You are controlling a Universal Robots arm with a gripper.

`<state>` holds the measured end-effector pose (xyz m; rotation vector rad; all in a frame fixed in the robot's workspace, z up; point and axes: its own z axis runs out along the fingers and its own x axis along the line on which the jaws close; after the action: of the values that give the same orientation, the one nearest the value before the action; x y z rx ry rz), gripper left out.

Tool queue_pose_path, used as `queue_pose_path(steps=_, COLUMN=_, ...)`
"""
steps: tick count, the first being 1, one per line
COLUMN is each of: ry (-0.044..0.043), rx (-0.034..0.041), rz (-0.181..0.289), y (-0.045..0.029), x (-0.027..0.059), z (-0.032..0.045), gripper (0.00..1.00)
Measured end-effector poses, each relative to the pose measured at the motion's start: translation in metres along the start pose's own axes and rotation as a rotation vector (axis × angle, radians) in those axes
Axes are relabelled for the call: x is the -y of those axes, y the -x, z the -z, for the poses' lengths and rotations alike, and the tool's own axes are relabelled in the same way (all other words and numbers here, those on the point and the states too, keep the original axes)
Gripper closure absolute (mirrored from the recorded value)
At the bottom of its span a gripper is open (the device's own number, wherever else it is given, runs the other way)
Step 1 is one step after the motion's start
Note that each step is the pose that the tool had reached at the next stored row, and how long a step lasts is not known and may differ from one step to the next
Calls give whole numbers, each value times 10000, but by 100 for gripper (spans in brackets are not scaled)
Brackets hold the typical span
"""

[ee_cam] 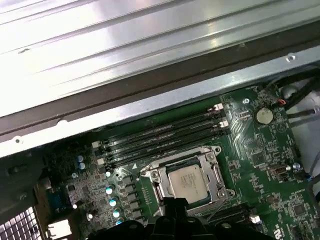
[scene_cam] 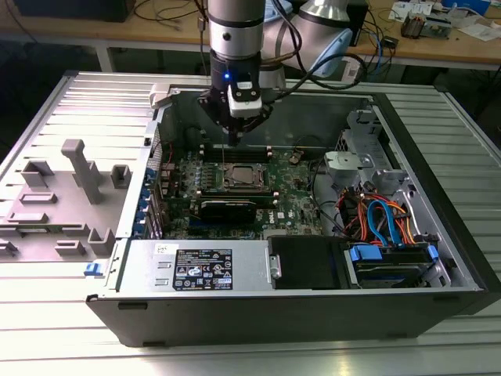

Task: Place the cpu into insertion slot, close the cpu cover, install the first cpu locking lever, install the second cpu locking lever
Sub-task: 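Install the first cpu locking lever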

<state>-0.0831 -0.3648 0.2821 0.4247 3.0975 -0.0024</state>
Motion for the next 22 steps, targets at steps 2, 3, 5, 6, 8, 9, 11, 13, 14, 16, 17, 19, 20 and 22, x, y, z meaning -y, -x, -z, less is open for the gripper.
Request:
queue_pose_path(steps=2, ry=12, rx=-1, rz=786, y=0, x=0, z=-7, gripper=89)
queue_pose_path(steps=3, ry=17, rx=-1, rz=1028, y=-1, x=0, z=-10, gripper=89)
queue_pose_path(steps=5, ry=21, rx=-2, rz=1381, y=-2, x=1, z=-12, gripper=89)
queue_pose_path(steps=6, ry=25, rx=-2, rz=1670, y=-3, x=1, z=-14, gripper=89)
queue_pose_path(steps=8, ry=31, rx=-2, rz=2045, y=-3, x=1, z=-16, gripper=89)
queue_pose_path(steps=9, ry=34, rx=-2, rz=2231, y=-3, x=1, z=-17, gripper=89)
queue_pose_path(steps=11, ry=40, rx=-2, rz=2640, y=-3, x=1, z=-20, gripper=89)
queue_pose_path(steps=13, ry=47, rx=-2, rz=3053, y=-3, x=1, z=-23, gripper=89)
queue_pose_path(steps=14, ry=48, rx=-2, rz=3154, y=-4, x=1, z=-24, gripper=89)
queue_pose_path(steps=16, ry=50, rx=-3, rz=3250, y=-52, x=14, z=-24, gripper=89)
queue_pose_path(steps=17, ry=50, rx=-3, rz=3250, y=-92, x=26, z=-24, gripper=89)
queue_pose_path(steps=19, ry=50, rx=-2, rz=3250, y=-152, x=43, z=-25, gripper=89)
queue_pose_path(steps=20, ry=50, rx=-3, rz=3249, y=-171, x=48, z=-25, gripper=89)
queue_pose_path(steps=22, ry=51, rx=-2, rz=3250, y=-187, x=52, z=-25, gripper=89)
